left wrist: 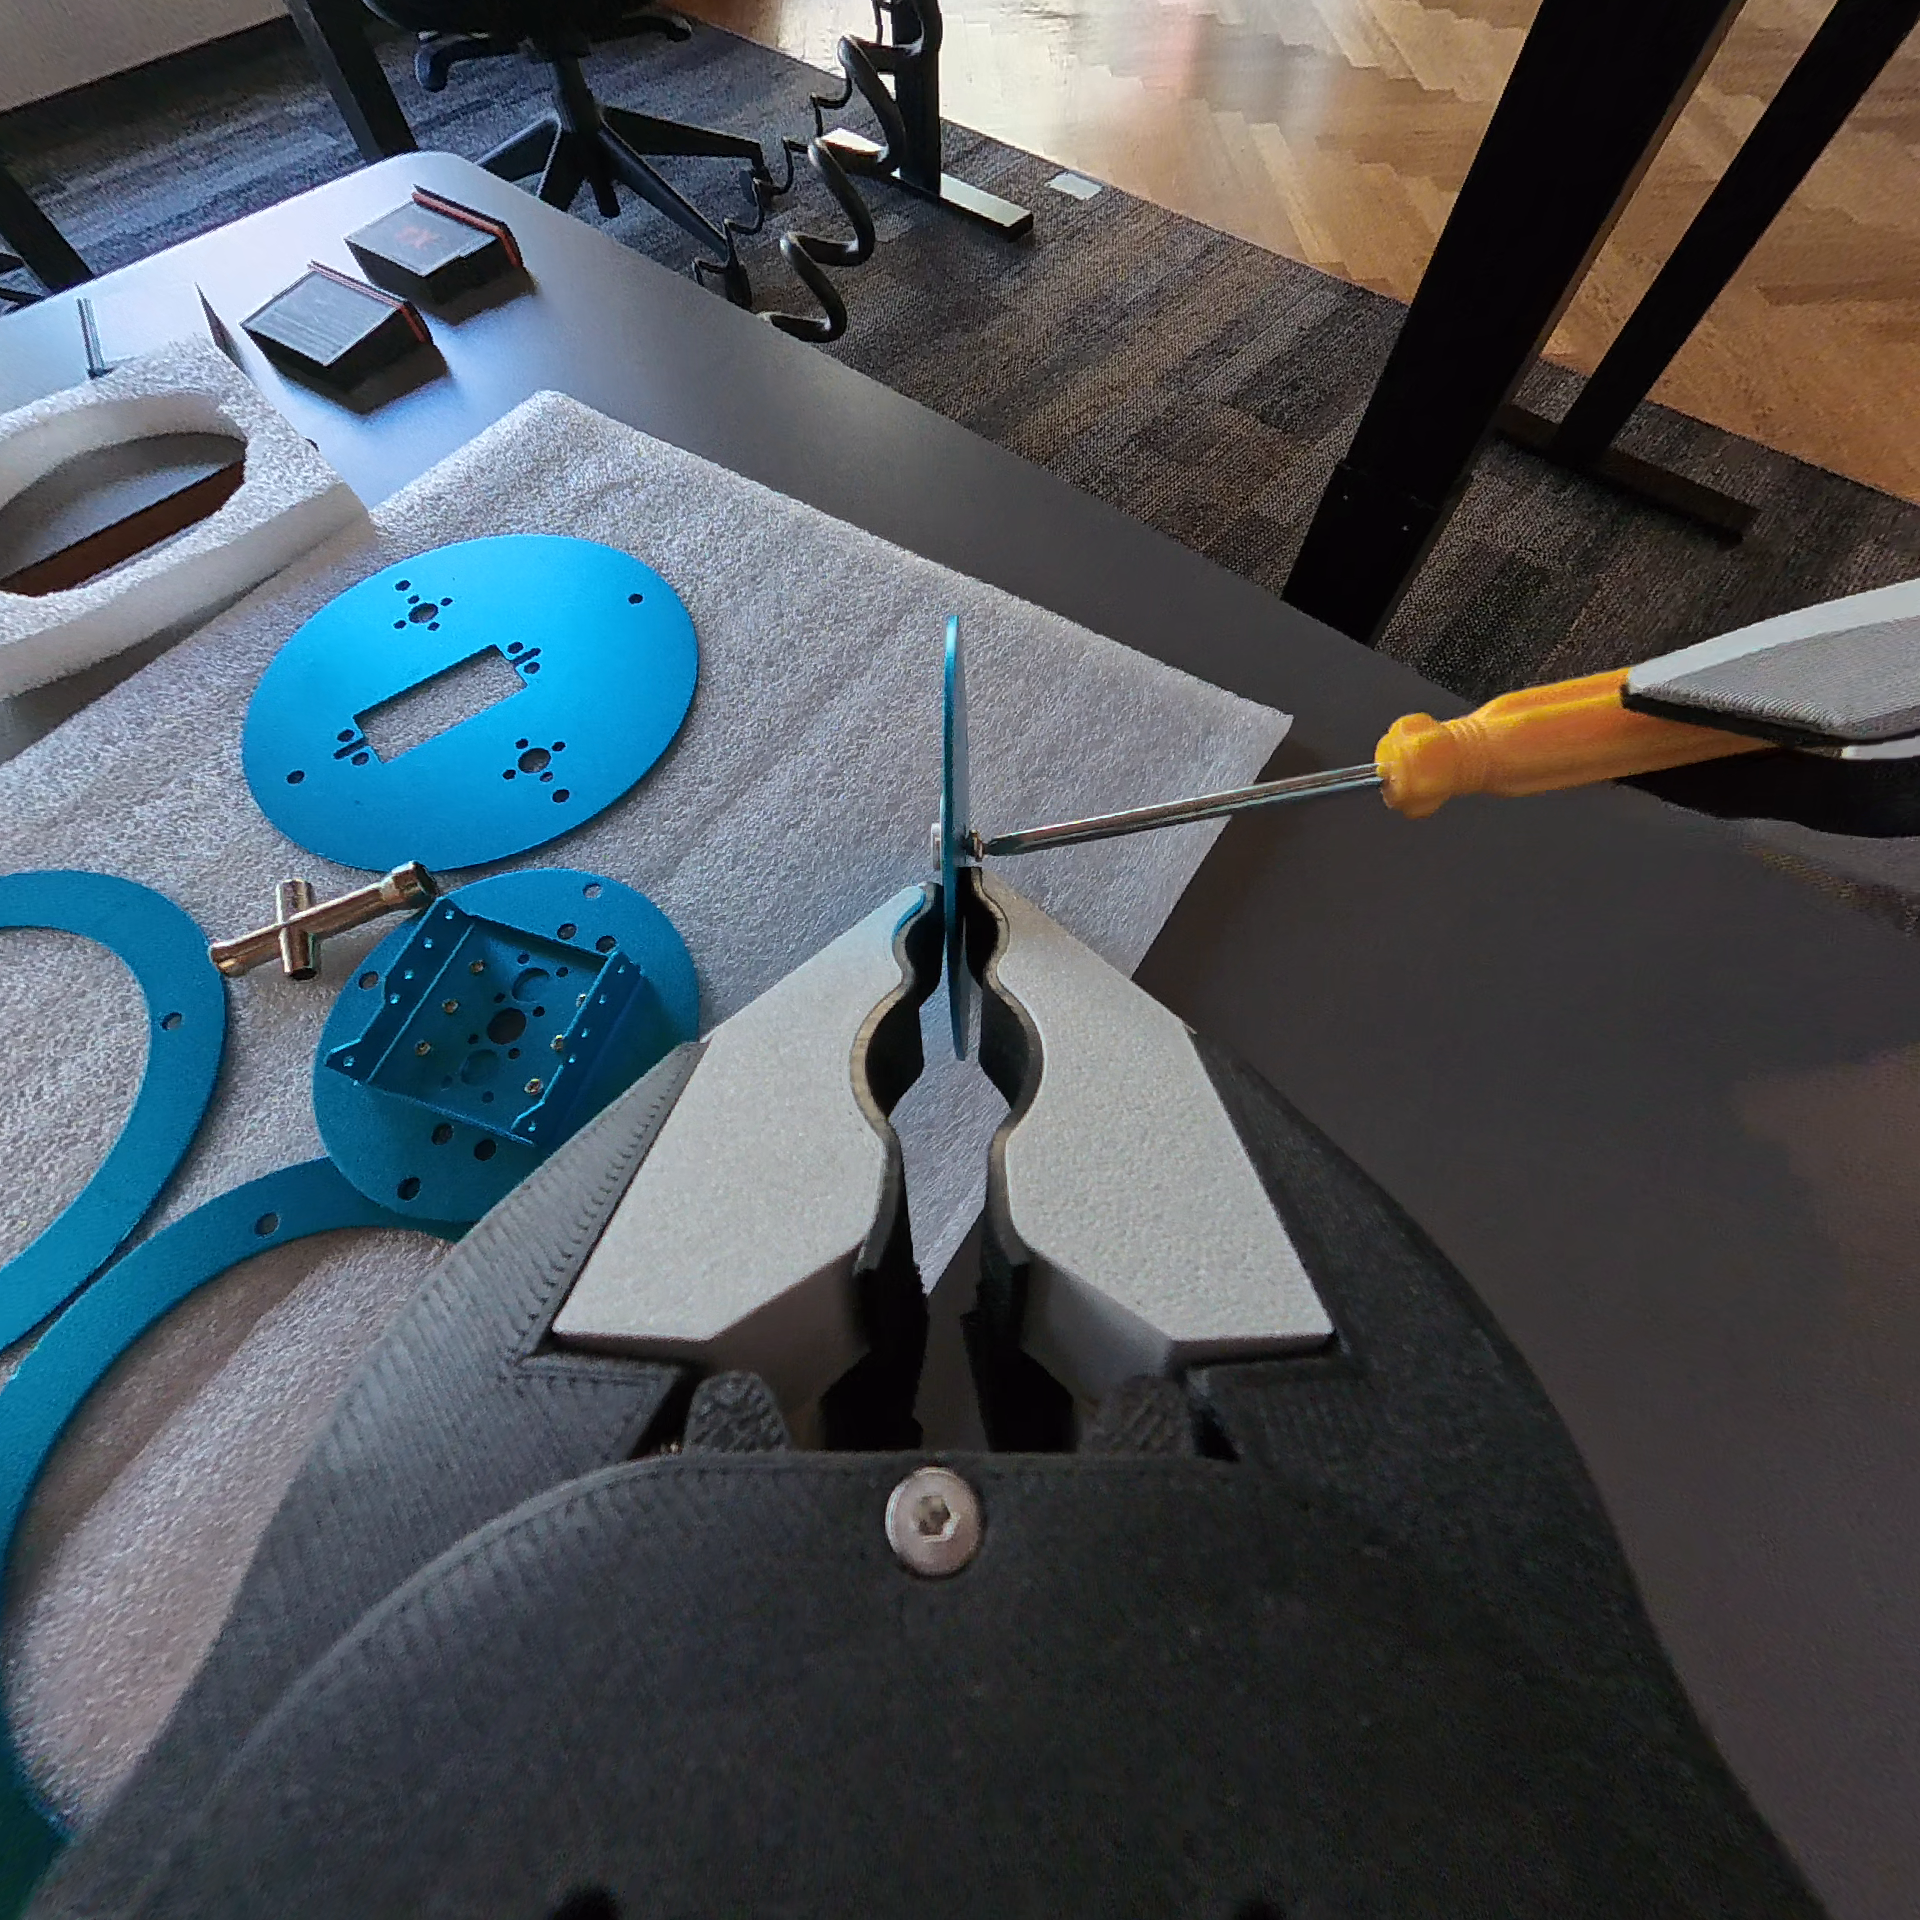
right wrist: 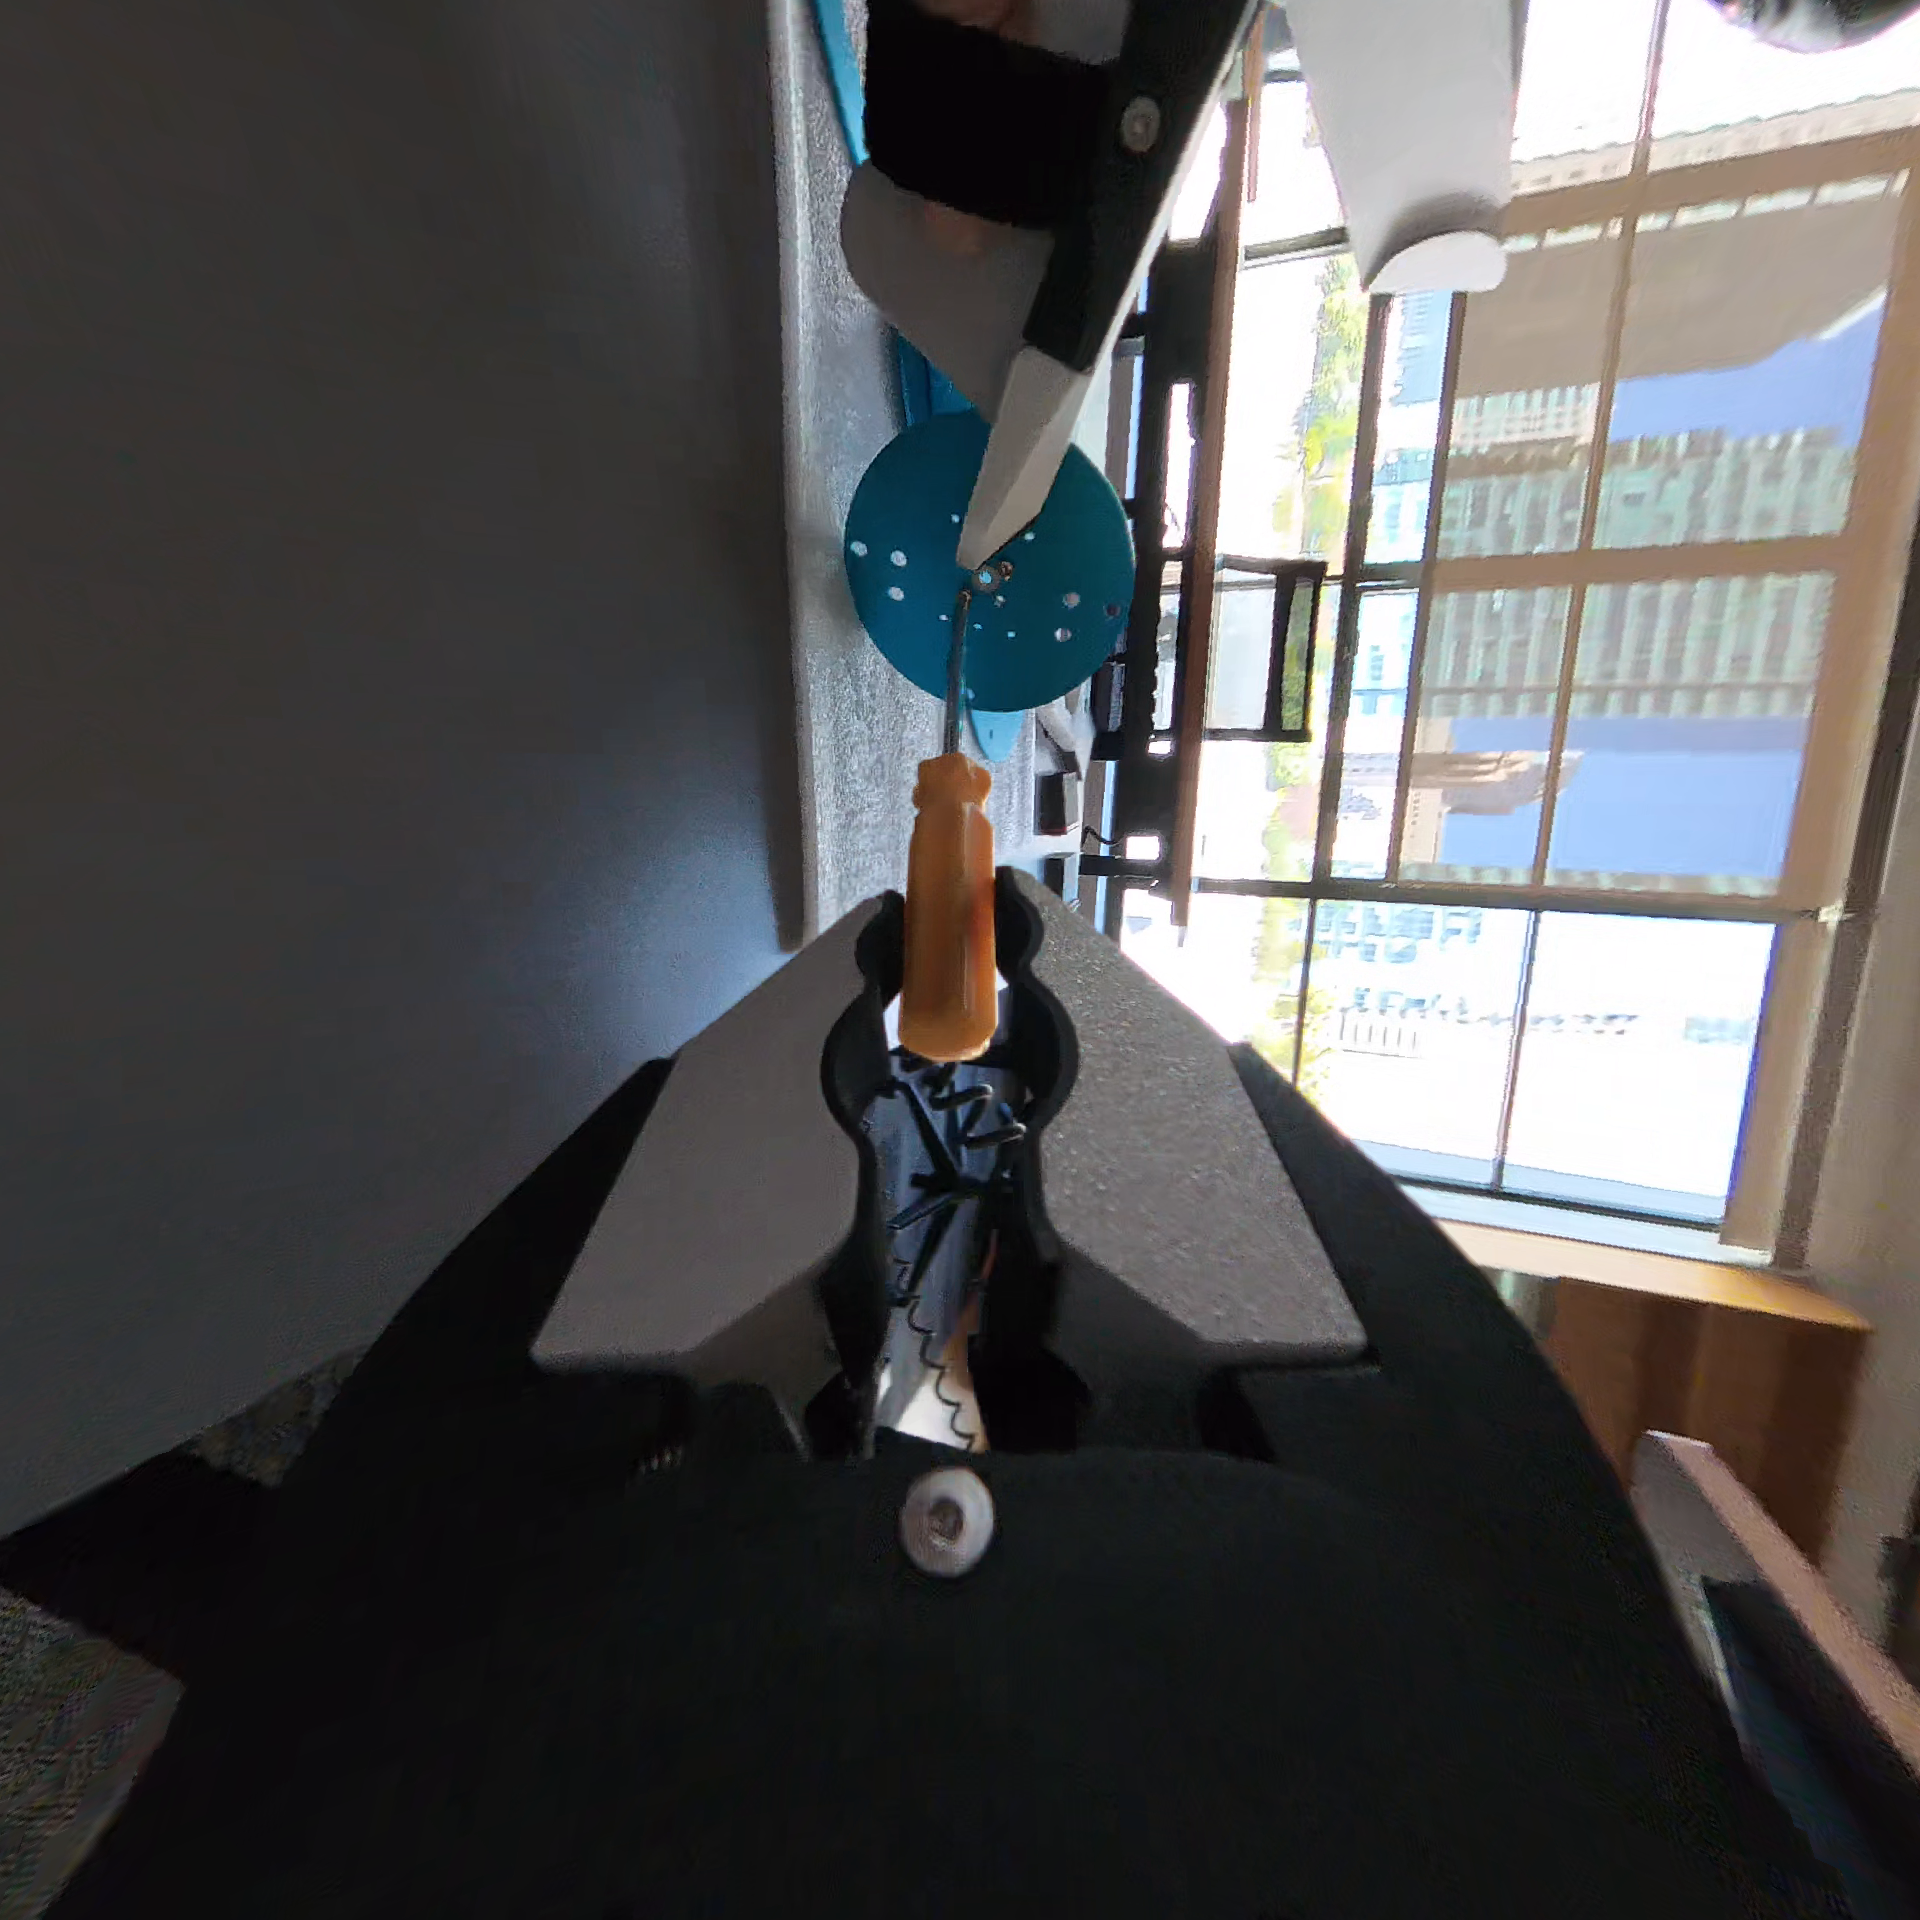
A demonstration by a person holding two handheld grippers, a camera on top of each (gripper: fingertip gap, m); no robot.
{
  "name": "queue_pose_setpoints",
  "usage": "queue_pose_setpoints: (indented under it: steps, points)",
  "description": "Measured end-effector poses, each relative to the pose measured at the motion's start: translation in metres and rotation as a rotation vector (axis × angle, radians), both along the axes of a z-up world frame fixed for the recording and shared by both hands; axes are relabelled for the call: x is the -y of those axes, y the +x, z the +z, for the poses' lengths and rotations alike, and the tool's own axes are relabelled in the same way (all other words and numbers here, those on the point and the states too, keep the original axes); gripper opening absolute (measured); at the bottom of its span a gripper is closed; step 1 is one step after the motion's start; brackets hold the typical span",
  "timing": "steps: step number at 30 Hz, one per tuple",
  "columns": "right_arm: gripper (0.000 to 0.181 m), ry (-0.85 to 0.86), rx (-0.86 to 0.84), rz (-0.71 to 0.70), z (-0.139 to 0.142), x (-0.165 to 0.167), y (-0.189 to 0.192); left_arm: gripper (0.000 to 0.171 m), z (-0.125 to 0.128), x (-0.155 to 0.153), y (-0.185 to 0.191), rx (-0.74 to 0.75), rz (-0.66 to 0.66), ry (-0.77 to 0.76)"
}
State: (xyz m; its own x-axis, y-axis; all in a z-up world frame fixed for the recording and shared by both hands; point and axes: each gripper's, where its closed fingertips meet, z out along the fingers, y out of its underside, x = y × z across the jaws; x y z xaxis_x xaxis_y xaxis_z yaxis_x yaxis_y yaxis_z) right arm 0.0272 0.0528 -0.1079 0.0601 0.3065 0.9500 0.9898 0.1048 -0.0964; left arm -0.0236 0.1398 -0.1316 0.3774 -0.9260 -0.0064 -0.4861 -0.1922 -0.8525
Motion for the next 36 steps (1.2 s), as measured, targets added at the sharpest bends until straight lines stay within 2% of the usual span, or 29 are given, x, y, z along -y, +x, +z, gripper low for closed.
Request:
queue_pose_setpoints:
  steps: [4,5,7,12,15,18,20,25,27,30,36]
  points:
    - [0.016,0.034,0.161,0.054,0.005,-0.003,0.005,0.002,0.000,0.000,0.001,-0.012,0.006,-0.001]
    - [0.016,0.027,0.157,0.054,0.005,-0.003,0.005,0.002,0.000,0.000,0.002,-0.014,0.011,0.003]
    - [0.016,-0.035,0.030,-0.007,0.001,-0.003,0.006,0.002,0.000,0.000,0.002,-0.016,0.019,0.005]
    - [0.016,-0.234,-0.596,-0.232,-0.011,0.000,0.001,0.002,0.000,-0.001,0.003,-0.024,0.047,0.016]
    - [0.016,-0.329,-0.890,-0.308,-0.017,0.000,0.000,0.002,0.000,-0.002,0.003,-0.025,0.057,0.019]
    - [0.016,-0.484,-1.214,-0.330,-0.018,0.002,-0.002,0.002,0.000,-0.001,0.003,-0.027,0.045,0.033]
    - [0.016,-0.649,-1.453,-0.352,-0.021,0.004,-0.001,0.002,0.000,0.001,0.004,-0.038,0.026,0.064]
    - [0.016,-1.030,-2.197,-0.384,-0.014,0.003,0.012,0.002,0.001,0.004,0.006,-0.065,-0.014,0.146]
    - [0.016,-1.101,-2.379,-0.407,-0.017,0.003,0.015,0.002,0.000,0.005,0.007,-0.074,-0.021,0.167]
    - [0.016,-1.153,-2.459,-0.416,-0.022,0.008,0.011,0.002,0.000,0.006,0.008,-0.080,-0.029,0.179]
    - [0.016,-0.993,-2.212,-0.372,-0.022,0.014,0.010,0.002,0.000,0.010,0.011,-0.074,-0.038,0.160]
